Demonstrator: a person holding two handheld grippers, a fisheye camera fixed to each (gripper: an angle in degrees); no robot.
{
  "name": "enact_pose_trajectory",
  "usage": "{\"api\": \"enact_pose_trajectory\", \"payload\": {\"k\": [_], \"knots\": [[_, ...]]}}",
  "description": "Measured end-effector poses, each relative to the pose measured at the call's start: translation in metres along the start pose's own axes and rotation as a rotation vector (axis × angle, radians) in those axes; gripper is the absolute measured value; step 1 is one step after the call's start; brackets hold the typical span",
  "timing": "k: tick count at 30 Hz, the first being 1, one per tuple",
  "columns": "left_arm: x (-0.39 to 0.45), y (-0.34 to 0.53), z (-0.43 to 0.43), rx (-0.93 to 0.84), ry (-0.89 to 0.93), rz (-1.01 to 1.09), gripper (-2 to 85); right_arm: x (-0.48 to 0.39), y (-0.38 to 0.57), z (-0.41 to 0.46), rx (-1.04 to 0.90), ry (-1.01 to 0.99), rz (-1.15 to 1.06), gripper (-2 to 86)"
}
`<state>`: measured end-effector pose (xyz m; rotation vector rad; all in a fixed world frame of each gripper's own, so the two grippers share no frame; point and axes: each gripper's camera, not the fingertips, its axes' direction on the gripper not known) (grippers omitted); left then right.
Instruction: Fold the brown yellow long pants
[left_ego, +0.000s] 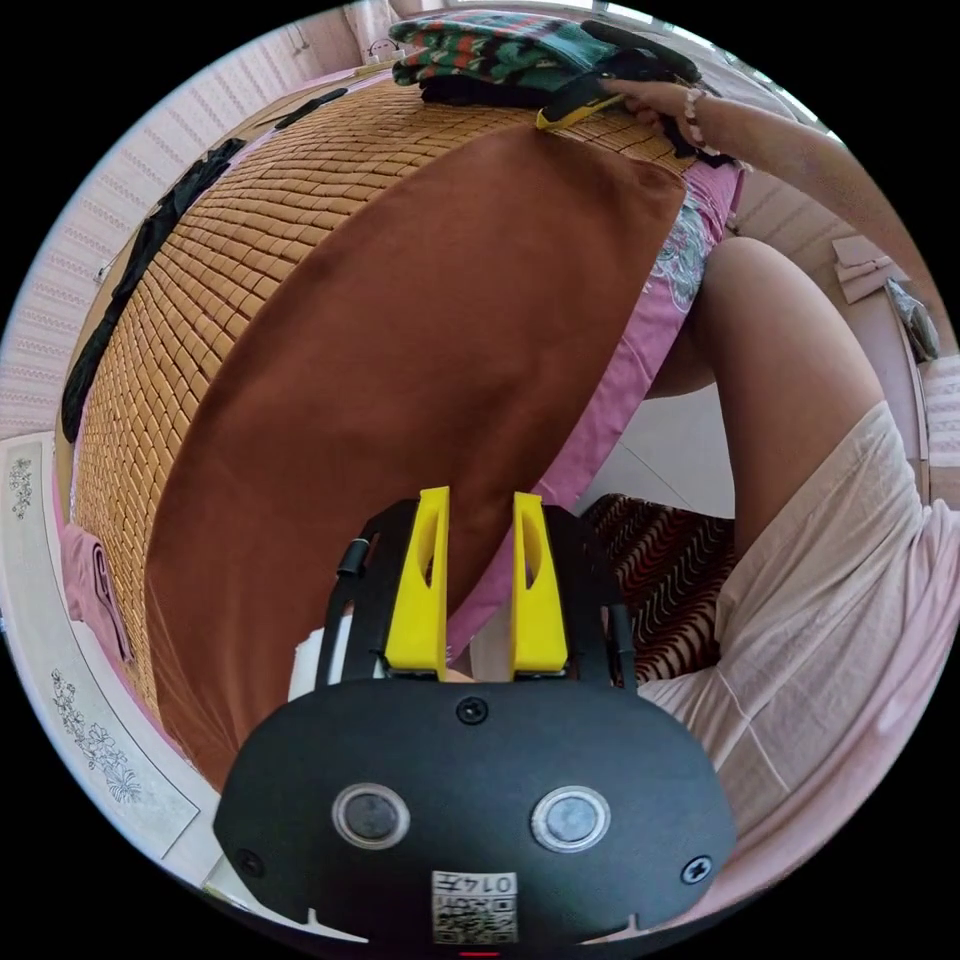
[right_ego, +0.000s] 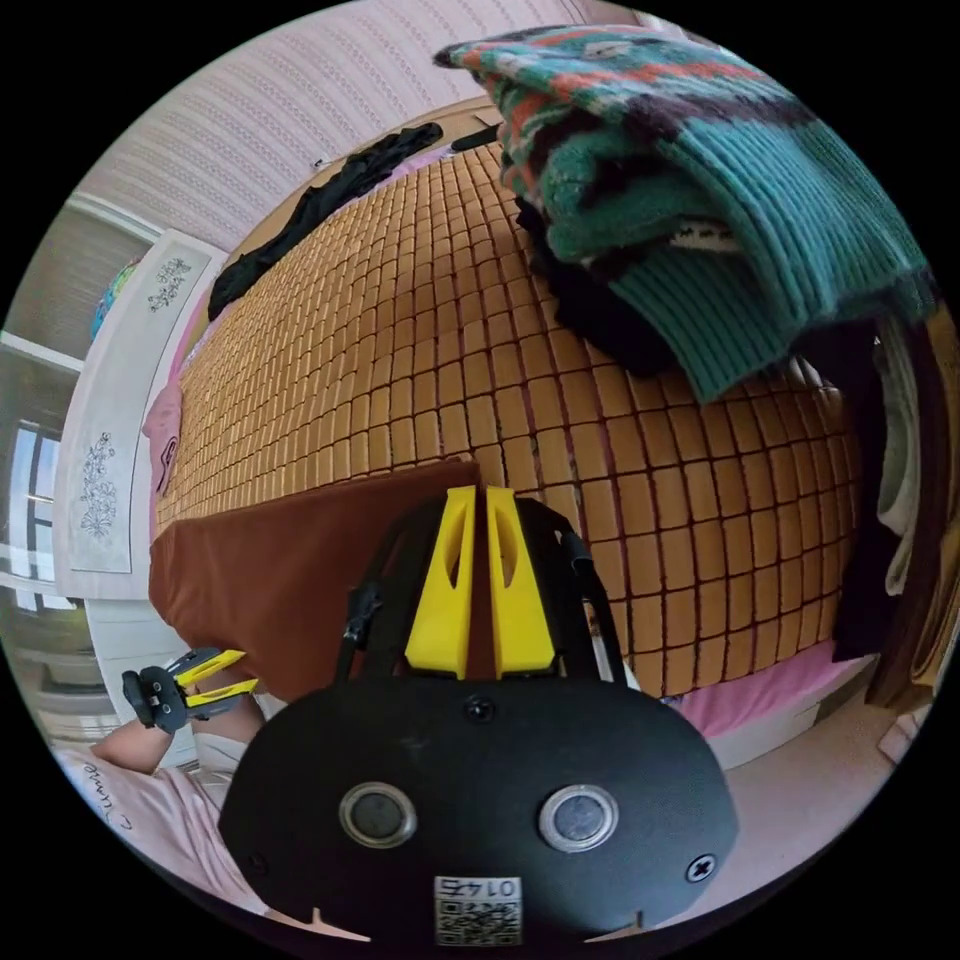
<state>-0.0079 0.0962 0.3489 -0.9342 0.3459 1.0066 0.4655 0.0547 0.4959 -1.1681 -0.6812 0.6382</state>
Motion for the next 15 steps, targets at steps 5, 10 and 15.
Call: {"api": "enact_pose_trajectory", "payload": {"k": [5, 10, 15], "knots": [[0.0, 0.002, 0.002, 0.028, 0.019, -0.031, 9.8, -0.055, 0.067, 0.001, -0.114, 0.046, -0.222, -0.3], [0.005, 0.006, 0.006, 0.056, -0.007, -0.018, 10.0, -0.092, 0.096, 0.038, -0.175, 0.315, -0.355, -0.5], [-0.005, 0.025, -0.002, 0.135, 0.088, -0.067, 9.5, -0.107, 0.073, 0.037, -0.277, 0.273, -0.297, -0.4]]}}
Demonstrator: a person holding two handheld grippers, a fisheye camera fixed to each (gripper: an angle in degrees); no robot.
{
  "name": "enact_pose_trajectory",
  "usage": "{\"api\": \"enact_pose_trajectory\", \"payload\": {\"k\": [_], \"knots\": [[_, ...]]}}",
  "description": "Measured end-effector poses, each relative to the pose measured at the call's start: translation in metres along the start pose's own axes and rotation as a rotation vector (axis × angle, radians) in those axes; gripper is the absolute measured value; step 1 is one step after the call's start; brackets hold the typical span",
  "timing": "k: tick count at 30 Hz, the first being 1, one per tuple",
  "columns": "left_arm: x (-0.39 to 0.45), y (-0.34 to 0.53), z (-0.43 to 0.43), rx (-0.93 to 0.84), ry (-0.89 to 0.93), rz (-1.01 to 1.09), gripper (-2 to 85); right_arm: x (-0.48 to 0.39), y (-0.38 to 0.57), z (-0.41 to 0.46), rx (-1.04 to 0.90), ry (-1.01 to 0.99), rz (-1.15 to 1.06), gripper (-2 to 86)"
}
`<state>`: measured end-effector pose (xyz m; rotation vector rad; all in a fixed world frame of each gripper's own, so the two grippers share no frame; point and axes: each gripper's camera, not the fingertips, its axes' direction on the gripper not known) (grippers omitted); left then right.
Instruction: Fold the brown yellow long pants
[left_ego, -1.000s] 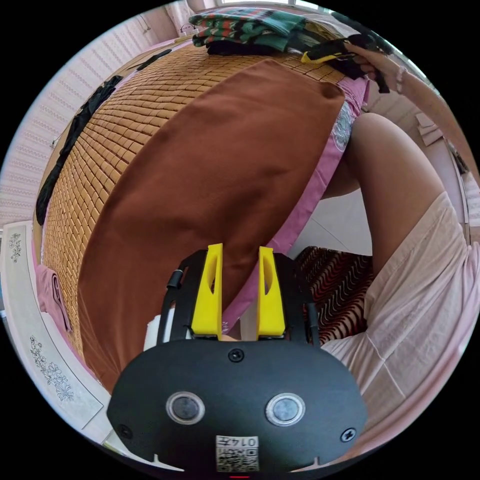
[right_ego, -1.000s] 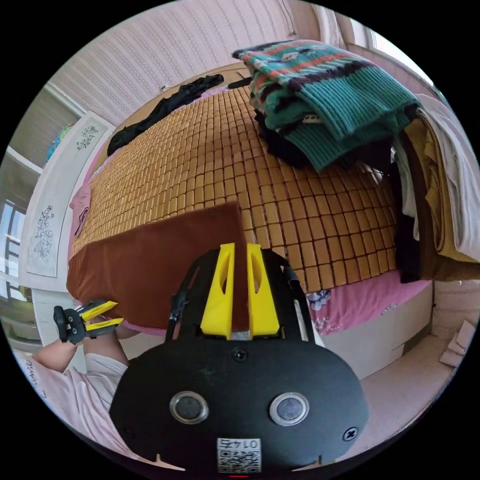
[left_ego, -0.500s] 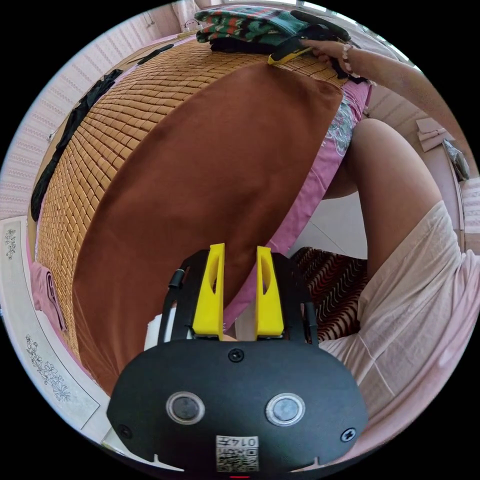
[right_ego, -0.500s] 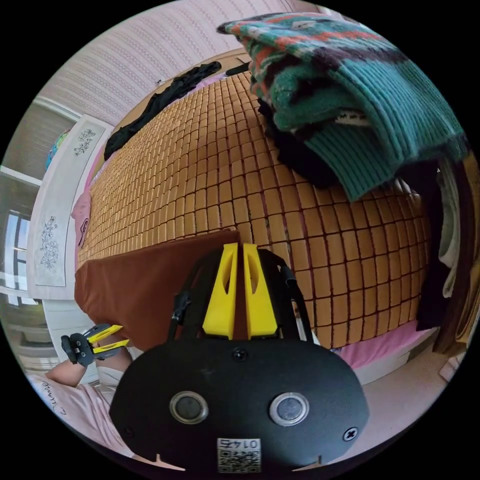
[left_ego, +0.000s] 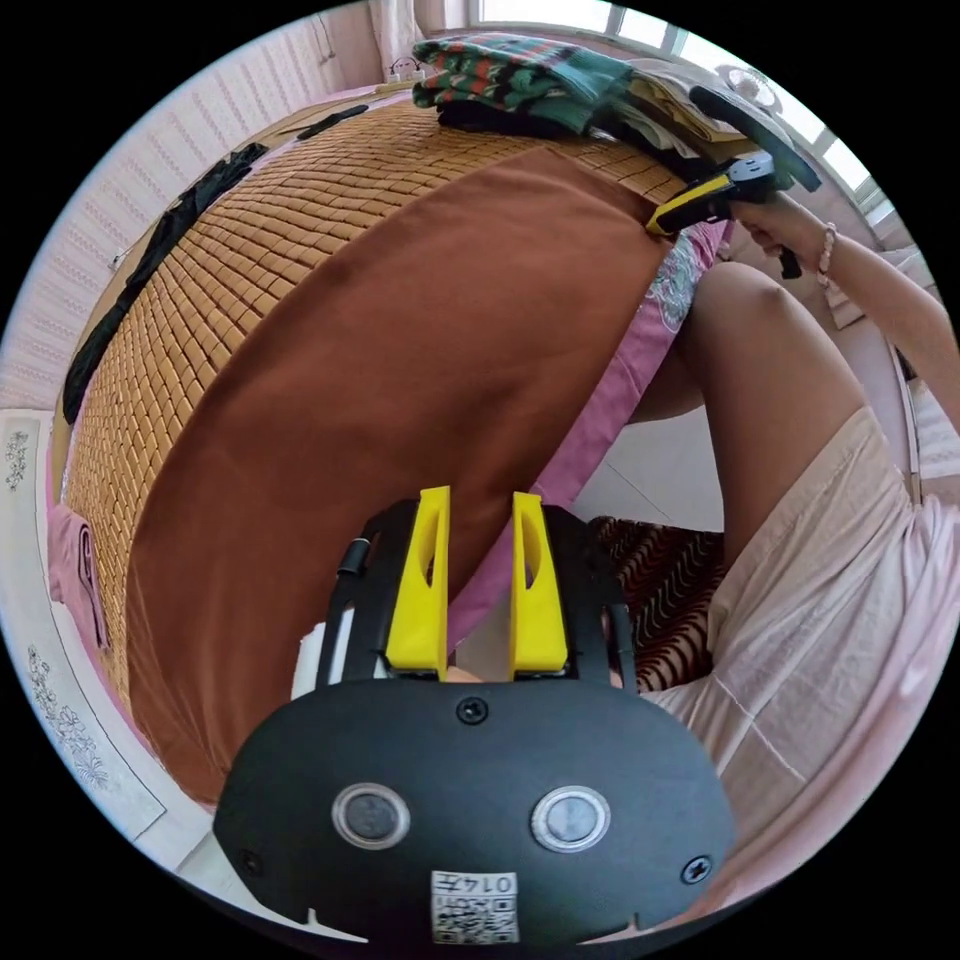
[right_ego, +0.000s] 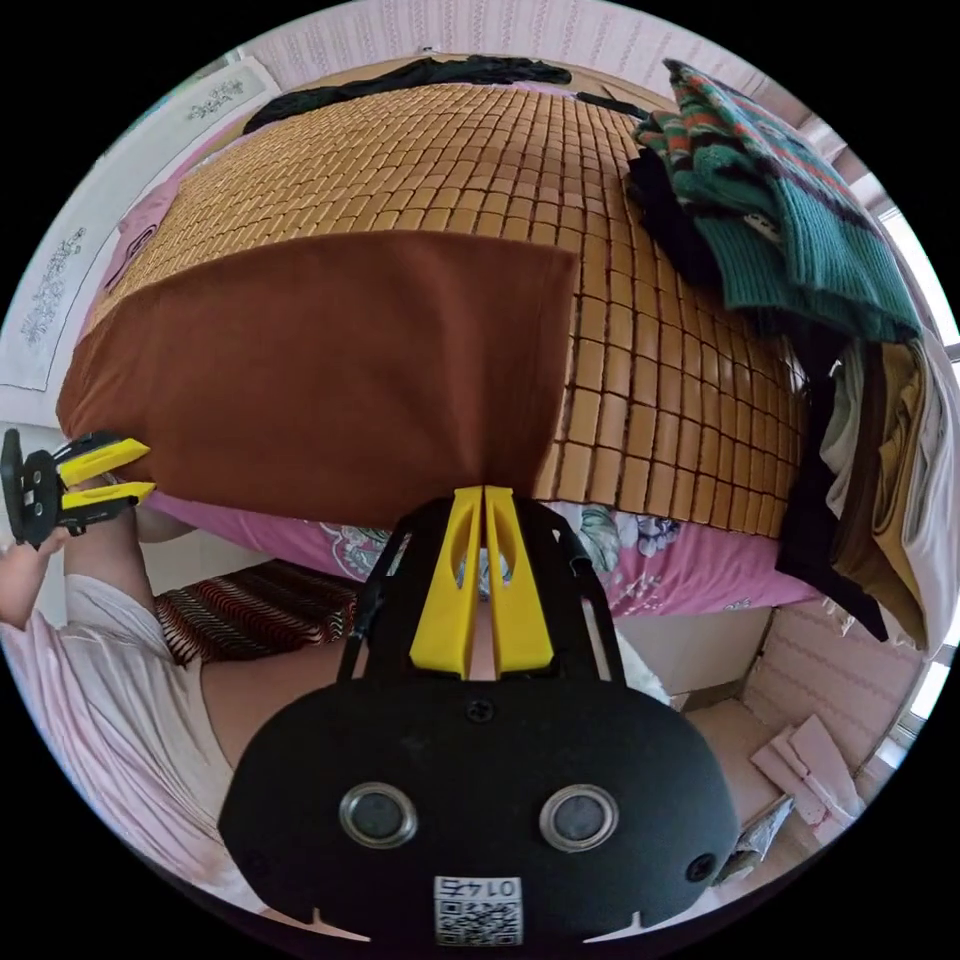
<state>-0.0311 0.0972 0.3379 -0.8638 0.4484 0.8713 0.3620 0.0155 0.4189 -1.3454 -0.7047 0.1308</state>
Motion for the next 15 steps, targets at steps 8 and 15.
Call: {"api": "enact_pose_trajectory", "payload": {"k": [8, 15], "knots": [[-0.044, 0.067, -0.028, 0.124, -0.006, -0.302, 6.2, -0.176, -0.09, -0.049, 0.17, -0.088, -0.461, -0.4], [-0.063, 0.068, -0.008, 0.03, -0.114, -0.376, -0.8, -0.364, -0.185, -0.031, 0.123, 0.027, -0.828, -0.5]]}}
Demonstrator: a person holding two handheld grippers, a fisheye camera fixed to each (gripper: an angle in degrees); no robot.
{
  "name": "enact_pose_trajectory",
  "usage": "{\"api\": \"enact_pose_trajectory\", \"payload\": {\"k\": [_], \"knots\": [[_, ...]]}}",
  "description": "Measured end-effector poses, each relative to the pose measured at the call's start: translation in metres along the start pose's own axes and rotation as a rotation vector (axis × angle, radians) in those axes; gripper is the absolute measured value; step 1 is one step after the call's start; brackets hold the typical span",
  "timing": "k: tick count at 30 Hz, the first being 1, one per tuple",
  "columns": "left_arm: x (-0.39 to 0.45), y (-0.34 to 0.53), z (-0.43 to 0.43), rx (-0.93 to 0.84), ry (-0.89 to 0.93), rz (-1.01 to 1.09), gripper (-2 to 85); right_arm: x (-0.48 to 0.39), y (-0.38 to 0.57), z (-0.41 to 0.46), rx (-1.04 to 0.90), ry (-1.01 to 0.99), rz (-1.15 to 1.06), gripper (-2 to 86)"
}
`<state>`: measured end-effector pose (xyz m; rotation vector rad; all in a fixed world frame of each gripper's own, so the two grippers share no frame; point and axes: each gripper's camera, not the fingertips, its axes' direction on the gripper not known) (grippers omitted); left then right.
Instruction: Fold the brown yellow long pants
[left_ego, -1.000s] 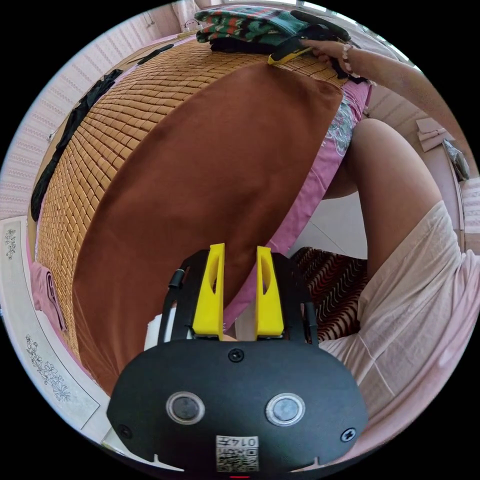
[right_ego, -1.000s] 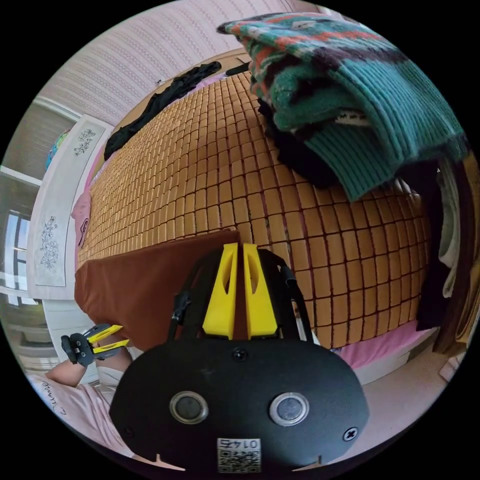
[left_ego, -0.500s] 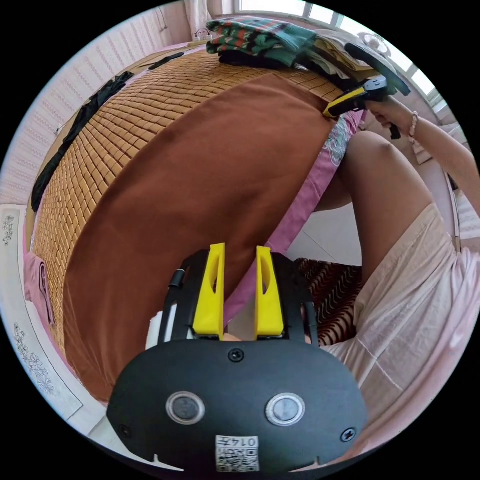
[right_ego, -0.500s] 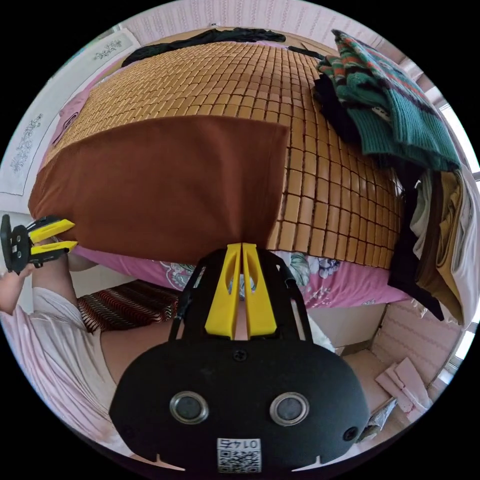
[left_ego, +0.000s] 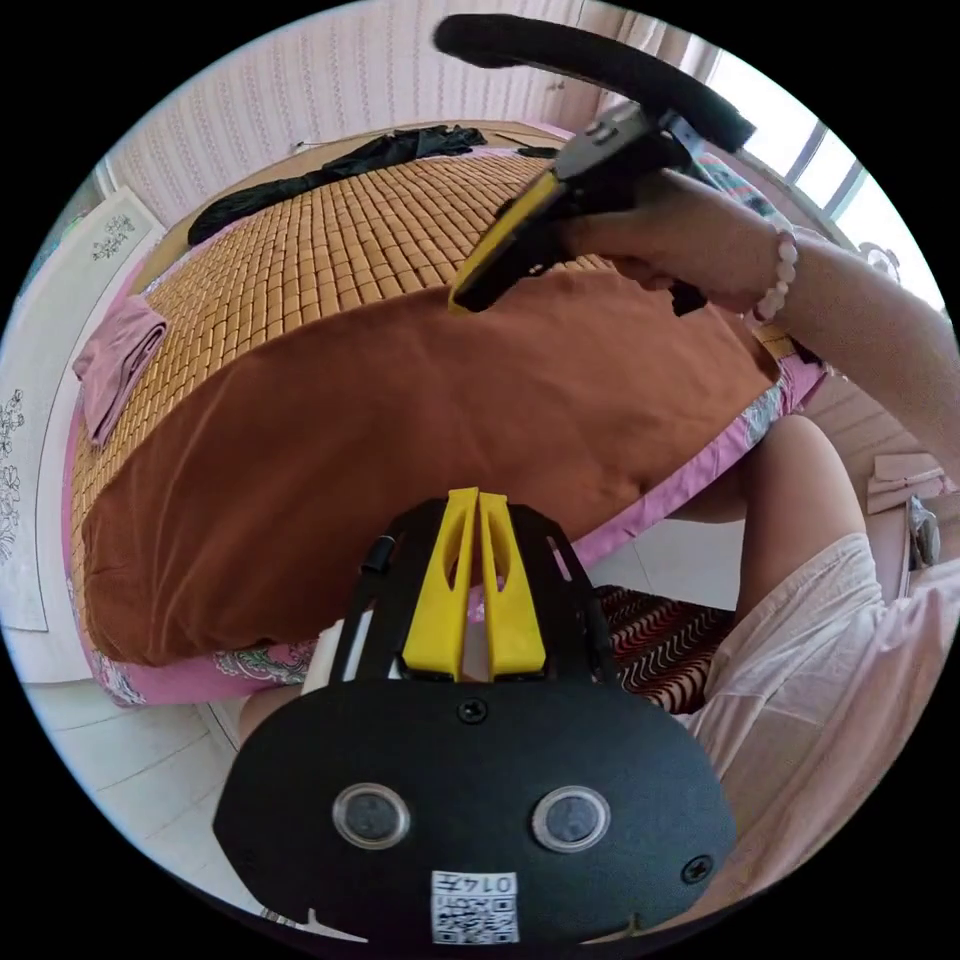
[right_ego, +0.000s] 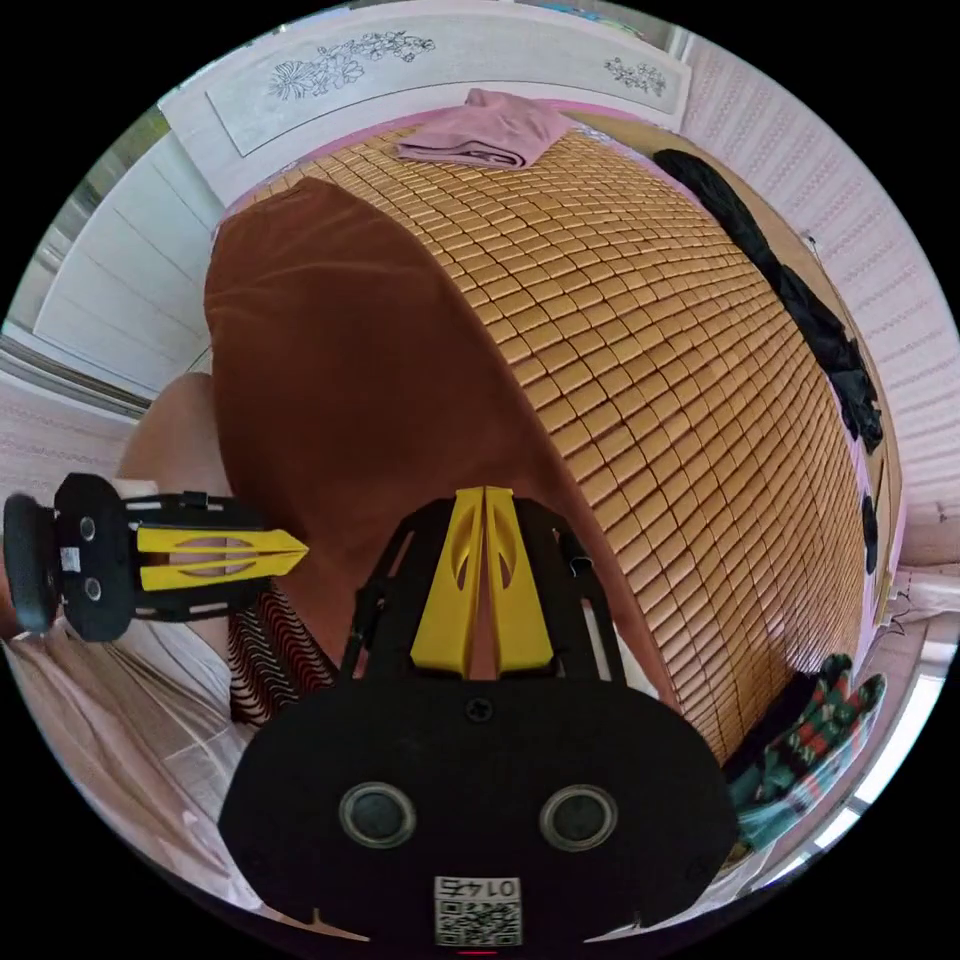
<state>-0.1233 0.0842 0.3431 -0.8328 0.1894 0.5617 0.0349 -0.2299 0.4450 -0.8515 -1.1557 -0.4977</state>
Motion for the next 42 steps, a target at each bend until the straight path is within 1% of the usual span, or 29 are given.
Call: {"api": "enact_pose_trajectory", "payload": {"k": [2, 5, 6, 9, 10, 14, 15, 17, 18, 19, 20, 21, 22, 23, 24, 25, 26, 27, 28, 31, 35, 38, 42], "knots": [[0.004, 0.002, 0.013, -0.024, -0.015, 0.034, -0.9, 0.001, -0.022, 0.025, -0.096, 0.012, -0.016, -0.5], [0.002, 0.006, 0.013, -0.011, 0.007, 0.029, -1.0, 0.013, -0.039, 0.04, -0.165, -0.054, 0.007, -0.5], [0.0, 0.007, 0.011, -0.011, 0.024, 0.021, -1.0, 0.019, -0.047, 0.041, -0.228, -0.09, 0.002, -0.5], [0.0, 0.016, 0.006, 0.032, 0.03, 0.027, -1.0, 0.029, -0.053, 0.038, -0.185, 0.002, 0.0, -0.5], [0.0, 0.019, 0.007, 0.039, 0.029, 0.025, -1.0, 0.033, -0.052, 0.048, -0.212, -0.01, -0.001, -0.5], [-0.002, 0.027, 0.016, 0.072, 0.057, 0.038, -0.9, 0.053, -0.044, 0.051, -0.174, -0.09, 0.075, -0.6], [-0.004, 0.029, 0.014, 0.074, 0.071, 0.038, -0.7, 0.063, -0.035, 0.048, -0.141, -0.145, 0.123, -0.6], [-0.002, 0.033, 0.01, 0.091, 0.056, 0.045, -0.4, 0.077, -0.007, 0.036, -0.034, -0.231, 0.193, -0.6], [0.002, 0.037, 0.005, 0.11, 0.048, 0.064, 0.1, 0.086, 0.022, 0.025, 0.061, -0.275, 0.25, -0.6], [0.005, 0.039, 0.002, 0.123, 0.053, 0.079, 0.7, 0.093, 0.058, 0.017, 0.114, -0.311, 0.307, -0.5], [0.012, 0.043, -0.005, 0.162, 0.091, 0.106, 1.8, 0.097, 0.078, 0.014, 0.13, -0.319, 0.337, -0.5], [0.02, 0.046, -0.012, 0.211, 0.141, 0.122, 3.7, 0.103, 0.123, 0.009, 0.154, -0.308, 0.403, -0.3], [0.025, 0.047, -0.016, 0.237, 0.167, 0.133, 4.6, 0.108, 0.171, 0.005, 0.162, -0.27, 0.48, 0.0], [0.038, 0.048, -0.023, 0.286, 0.216, 0.178, 5.8, 0.111, 0.196, 0.004, 0.162, -0.247, 0.522, 0.3], [0.054, 0.047, -0.028, 0.318, 0.248, 0.229, 6.8, 0.117, 0.245, 0.002, 0.154, -0.206, 0.624, 1.1], [0.062, 0.046, -0.03, 0.326, 0.257, 0.253, 7.1, 0.123, 0.293, 0.0, 0.151, -0.191, 0.725, 5.6], [0.078, 0.044, -0.032, 0.332, 0.274, 0.297, 7.6, 0.127, 0.316, -0.001, 0.152, -0.191, 0.782, 7.8], [0.094, 0.041, -0.033, 0.333, 0.291, 0.345, 7.9, 0.133, 0.359, -0.003, 0.16, -0.204, 0.89, 10.6], [0.101, 0.039, -0.034, 0.331, 0.293, 0.366, 8.1, 0.137, 0.397, -0.005, 0.178, -0.215, 0.966, 12.1], [0.14, 0.03, -0.035, 0.311, 0.31, 0.477, 9.4, 0.145, 0.465, -0.003, 0.179, -0.178, 1.094, 12.4], [0.189, 0.012, -0.036, 0.336, 0.281, 0.563, 11.1, 0.166, 0.508, 0.018, 0.172, -0.211, 1.152, 13.1], [0.223, -0.006, -0.033, 0.32, 0.27, 0.592, 12.4, 0.19, 0.529, 0.037, 0.214, -0.301, 1.174, 13.0], [0.269, -0.033, -0.024, 0.281, 0.257, 0.619, 13.8, 0.218, 0.551, 0.06, 0.229, -0.381, 1.158, 9.9]]}}
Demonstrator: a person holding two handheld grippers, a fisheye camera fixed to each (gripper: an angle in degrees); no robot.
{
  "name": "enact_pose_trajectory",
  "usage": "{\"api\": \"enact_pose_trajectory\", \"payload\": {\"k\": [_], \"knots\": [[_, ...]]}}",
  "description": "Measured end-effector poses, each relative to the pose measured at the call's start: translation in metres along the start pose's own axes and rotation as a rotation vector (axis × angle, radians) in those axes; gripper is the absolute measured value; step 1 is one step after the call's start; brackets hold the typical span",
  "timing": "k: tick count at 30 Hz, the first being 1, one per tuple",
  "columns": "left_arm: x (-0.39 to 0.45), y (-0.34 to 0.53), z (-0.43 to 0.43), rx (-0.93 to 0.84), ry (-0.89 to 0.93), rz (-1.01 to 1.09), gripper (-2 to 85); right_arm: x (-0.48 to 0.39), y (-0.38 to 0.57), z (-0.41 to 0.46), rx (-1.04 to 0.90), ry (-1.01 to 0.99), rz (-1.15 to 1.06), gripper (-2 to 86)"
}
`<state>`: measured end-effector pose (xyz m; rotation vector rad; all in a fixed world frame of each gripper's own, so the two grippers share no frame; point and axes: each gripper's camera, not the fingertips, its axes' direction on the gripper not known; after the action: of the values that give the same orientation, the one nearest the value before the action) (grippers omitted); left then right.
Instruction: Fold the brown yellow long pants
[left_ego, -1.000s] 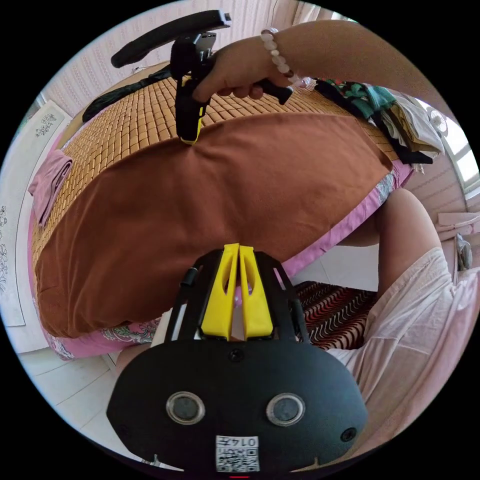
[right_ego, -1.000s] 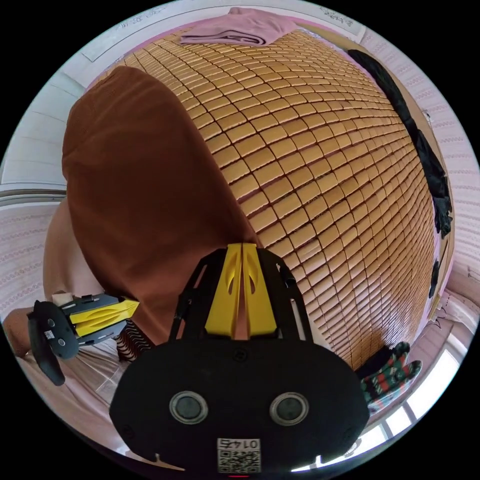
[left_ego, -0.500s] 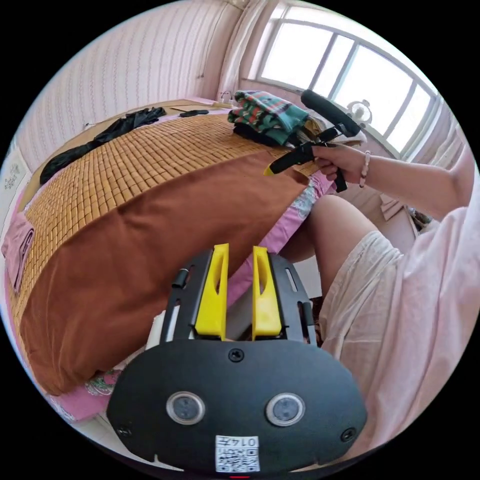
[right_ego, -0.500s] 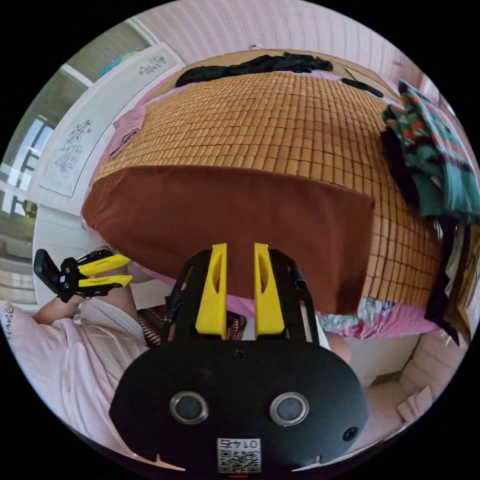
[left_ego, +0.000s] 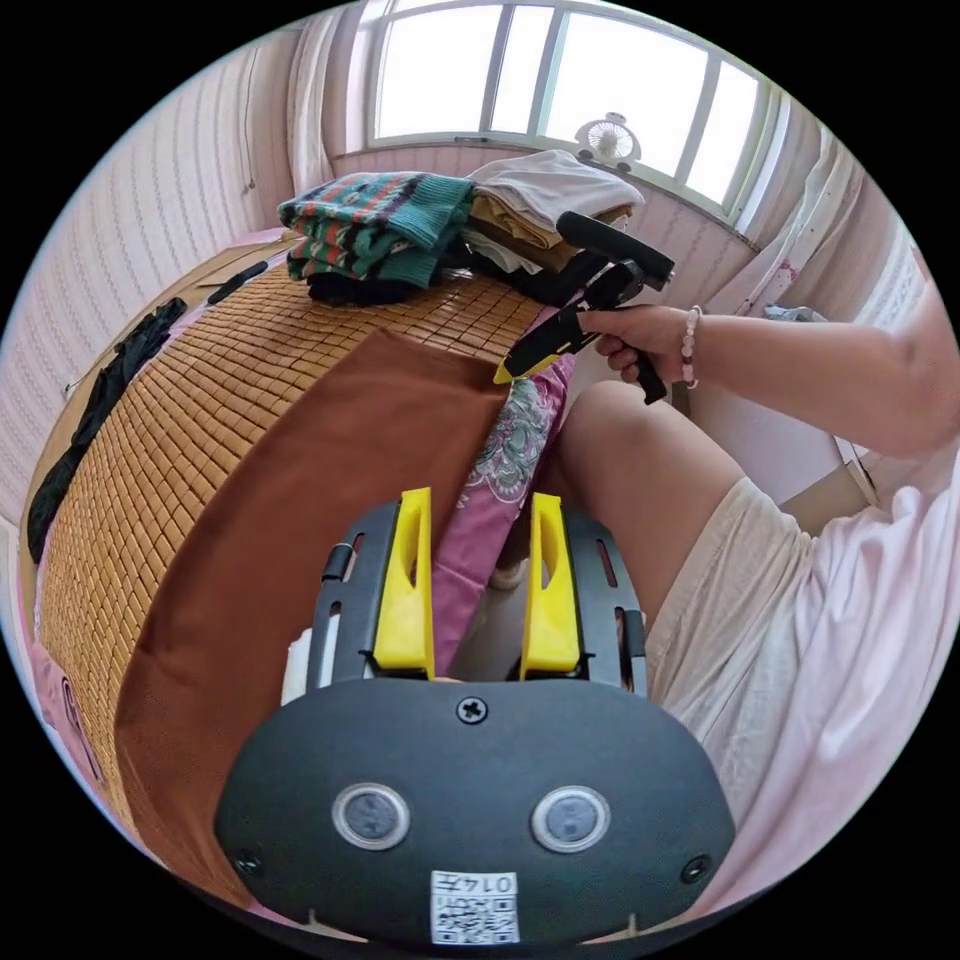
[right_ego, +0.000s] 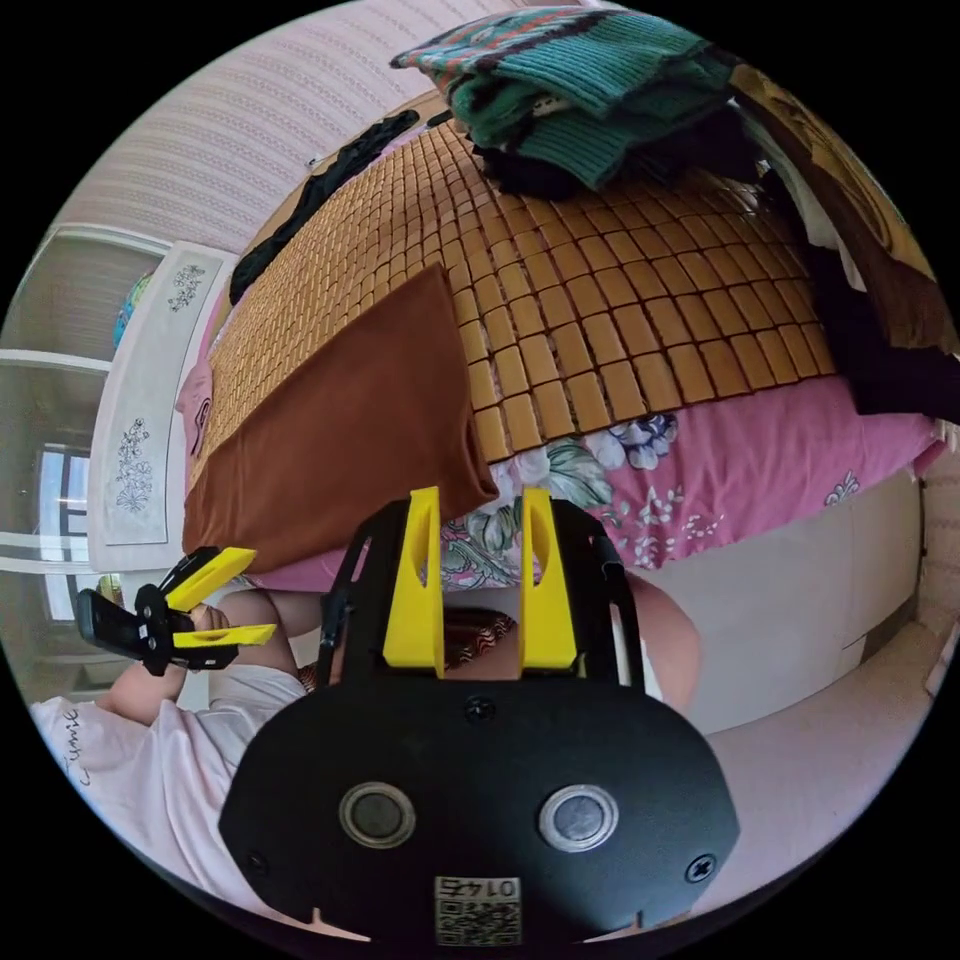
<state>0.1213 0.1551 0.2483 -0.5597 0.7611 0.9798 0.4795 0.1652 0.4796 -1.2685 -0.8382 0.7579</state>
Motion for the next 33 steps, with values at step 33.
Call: {"api": "enact_pose_trajectory", "payload": {"k": [33], "knots": [[0.043, -0.067, 0.023, -0.091, -0.127, -0.061, -0.3, 0.157, -0.073, -0.026, 0.03, -0.738, 0.071, 25.0]]}}
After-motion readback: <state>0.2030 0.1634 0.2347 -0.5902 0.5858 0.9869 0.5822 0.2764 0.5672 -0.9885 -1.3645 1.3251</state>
